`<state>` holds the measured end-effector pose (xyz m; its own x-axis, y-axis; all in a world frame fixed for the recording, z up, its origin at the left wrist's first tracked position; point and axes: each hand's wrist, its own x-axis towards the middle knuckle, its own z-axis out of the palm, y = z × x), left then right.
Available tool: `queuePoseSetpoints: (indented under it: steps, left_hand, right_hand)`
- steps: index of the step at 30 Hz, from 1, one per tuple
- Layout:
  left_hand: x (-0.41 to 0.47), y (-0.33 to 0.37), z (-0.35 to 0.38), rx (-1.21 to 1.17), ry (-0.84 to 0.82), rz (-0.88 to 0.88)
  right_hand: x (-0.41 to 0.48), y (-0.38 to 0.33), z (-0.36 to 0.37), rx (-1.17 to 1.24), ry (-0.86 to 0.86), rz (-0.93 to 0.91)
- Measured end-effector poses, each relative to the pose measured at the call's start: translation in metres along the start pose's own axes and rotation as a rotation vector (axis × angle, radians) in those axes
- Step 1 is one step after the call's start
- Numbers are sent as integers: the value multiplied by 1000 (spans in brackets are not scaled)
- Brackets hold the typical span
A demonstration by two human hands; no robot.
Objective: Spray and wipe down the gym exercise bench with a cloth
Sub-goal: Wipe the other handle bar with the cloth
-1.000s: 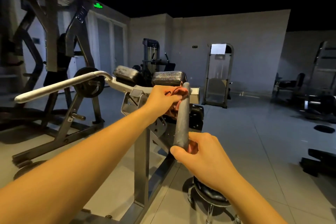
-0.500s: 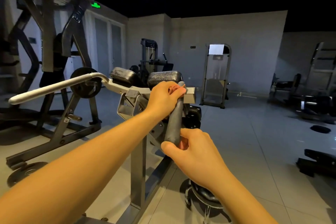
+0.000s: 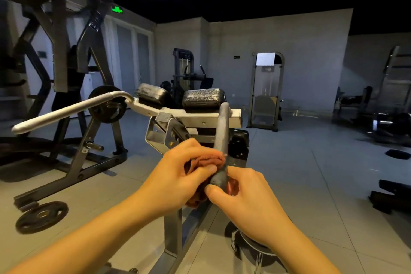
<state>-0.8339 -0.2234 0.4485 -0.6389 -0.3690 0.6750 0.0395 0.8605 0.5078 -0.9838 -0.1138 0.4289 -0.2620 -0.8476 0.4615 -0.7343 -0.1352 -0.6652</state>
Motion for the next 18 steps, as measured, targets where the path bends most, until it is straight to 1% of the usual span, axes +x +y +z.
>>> queuePoseSetpoints:
  steps: [4,7,10,12,14,15,16,18]
  left_hand:
    - [53,-25,3,46,63,-56]
    - [102,-49,10,43,133,-146]
    - [96,-44,19,3,161,-190]
    - [63,-28,13,-15,105,-120]
    - [25,-13,1,-18,9,-16]
    - [16,-9,-4,-10,-43,5]
    - [18,-9,-8,10,-78,8]
    - [40,-16,-12,62,-63,-34]
  right_hand:
    - [1,0,1,-14,-3,14]
    - [1,1,2,-18,13,32]
    - [2,1,1,-8,10,40]
    - [-2,2,1,1,4,29]
    - [-4,2,2,23,-8,22]
    - [-5,3,3,36,-7,21]
    - [-4,2,4,41,-2,22]
    - [-1,1,5,40,-9,20]
